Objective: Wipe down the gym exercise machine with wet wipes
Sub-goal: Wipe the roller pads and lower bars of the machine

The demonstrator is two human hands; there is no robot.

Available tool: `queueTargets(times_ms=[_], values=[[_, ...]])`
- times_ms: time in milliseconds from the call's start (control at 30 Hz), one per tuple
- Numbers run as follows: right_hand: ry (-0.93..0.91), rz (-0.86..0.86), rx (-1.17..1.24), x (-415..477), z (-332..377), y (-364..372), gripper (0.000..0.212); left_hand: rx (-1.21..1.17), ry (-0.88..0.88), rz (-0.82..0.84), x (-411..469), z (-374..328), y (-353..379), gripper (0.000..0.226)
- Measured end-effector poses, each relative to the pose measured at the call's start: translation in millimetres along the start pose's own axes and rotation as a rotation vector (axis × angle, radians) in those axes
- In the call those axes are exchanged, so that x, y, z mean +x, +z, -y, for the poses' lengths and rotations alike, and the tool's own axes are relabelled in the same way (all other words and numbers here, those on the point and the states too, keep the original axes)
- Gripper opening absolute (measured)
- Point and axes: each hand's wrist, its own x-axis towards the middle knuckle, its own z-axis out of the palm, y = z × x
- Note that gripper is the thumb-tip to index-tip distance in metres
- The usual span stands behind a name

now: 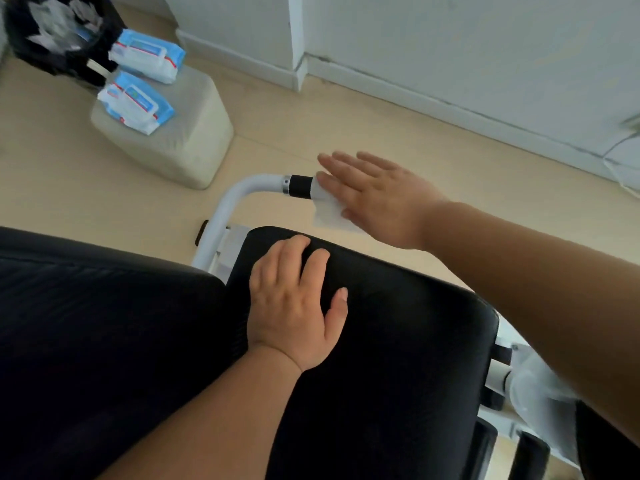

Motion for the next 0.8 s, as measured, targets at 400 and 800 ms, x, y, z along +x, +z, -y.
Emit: queueTargets(times_ms=[400,800], values=[[0.161,0.147,-0.067,67,25,7,0.067,-0.002,-0.001,-0.006,2,1,0,0.052],[-0.008,-0.449,-0.283,-7,-12,31,0.047,-0.005,-0.003,0.013,2,0,-1,0.053]])
